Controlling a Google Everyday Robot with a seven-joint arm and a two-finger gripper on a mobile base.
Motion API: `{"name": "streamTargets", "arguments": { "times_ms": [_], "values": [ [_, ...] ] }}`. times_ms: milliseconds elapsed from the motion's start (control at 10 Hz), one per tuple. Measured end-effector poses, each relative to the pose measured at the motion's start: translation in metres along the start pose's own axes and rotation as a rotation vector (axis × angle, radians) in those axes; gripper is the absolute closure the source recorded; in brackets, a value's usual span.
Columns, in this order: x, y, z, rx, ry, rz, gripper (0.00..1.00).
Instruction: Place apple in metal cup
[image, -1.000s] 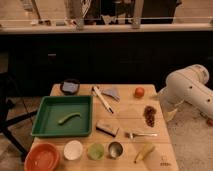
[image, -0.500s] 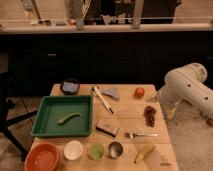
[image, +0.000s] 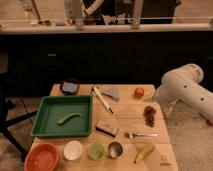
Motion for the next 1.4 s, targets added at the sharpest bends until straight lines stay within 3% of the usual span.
{"name": "streamTargets", "arguments": {
  "times_ms": [200, 600, 1200, 1400],
  "values": [
    [0.018, -0.035, 0.019, 0.022, 0.019, -0.130, 0.20],
    [0.043, -0.077, 0.045, 0.074, 0.054, -0.317, 0.20],
    [0.085, -0.095, 0.085, 0.075, 0.037, -0.321, 0.20],
    [0.088, -0.104, 0.092, 0.078, 0.028, -0.319, 0.20]
  ]
}}
